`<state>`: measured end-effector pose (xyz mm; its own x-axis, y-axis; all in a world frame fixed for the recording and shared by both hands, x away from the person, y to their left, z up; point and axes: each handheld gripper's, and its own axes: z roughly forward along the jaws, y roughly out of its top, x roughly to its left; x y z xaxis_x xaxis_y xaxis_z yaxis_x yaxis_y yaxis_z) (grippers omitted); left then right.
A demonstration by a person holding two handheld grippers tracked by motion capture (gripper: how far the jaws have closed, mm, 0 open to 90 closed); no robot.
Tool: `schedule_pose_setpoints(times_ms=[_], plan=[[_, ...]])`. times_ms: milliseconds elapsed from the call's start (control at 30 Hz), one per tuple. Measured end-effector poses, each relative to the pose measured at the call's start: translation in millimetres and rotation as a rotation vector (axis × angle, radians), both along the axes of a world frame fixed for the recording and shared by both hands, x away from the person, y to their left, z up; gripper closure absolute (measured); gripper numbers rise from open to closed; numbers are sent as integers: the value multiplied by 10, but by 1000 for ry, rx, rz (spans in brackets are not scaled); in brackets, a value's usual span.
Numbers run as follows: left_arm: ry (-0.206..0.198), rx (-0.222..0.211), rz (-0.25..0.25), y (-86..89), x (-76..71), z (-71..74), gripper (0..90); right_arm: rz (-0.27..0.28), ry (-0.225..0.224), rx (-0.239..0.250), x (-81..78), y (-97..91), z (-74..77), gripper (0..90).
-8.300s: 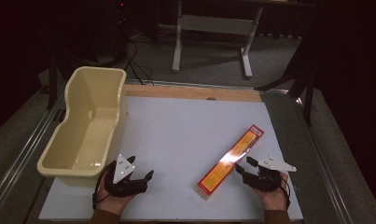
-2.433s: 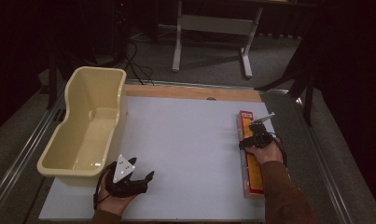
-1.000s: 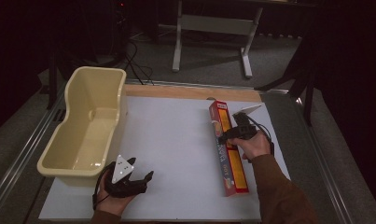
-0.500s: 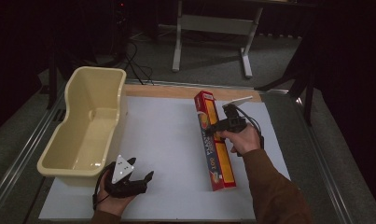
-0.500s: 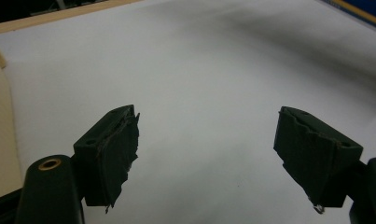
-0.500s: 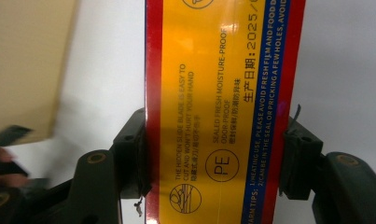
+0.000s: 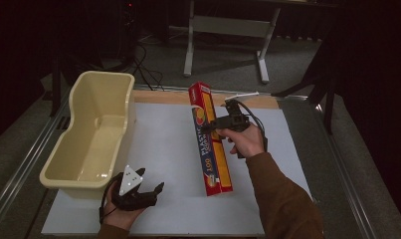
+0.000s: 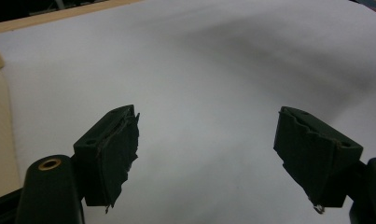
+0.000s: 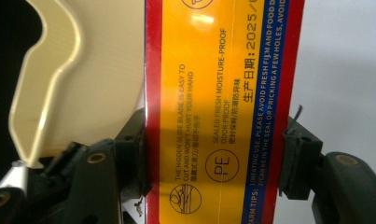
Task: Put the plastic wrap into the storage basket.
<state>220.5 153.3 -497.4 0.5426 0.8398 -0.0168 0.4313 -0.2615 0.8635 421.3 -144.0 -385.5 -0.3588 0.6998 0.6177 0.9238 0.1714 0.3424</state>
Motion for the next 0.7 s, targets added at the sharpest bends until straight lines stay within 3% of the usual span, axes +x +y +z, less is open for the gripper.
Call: schedule_pose_setpoints(times_ms=[267, 700], plan=[[-2, -2, 7, 1, -7, -2, 215, 13, 27, 76, 117, 244, 62, 397], [-5, 0, 18, 10, -28, -13, 214, 16, 36, 167, 285, 449, 215, 397]])
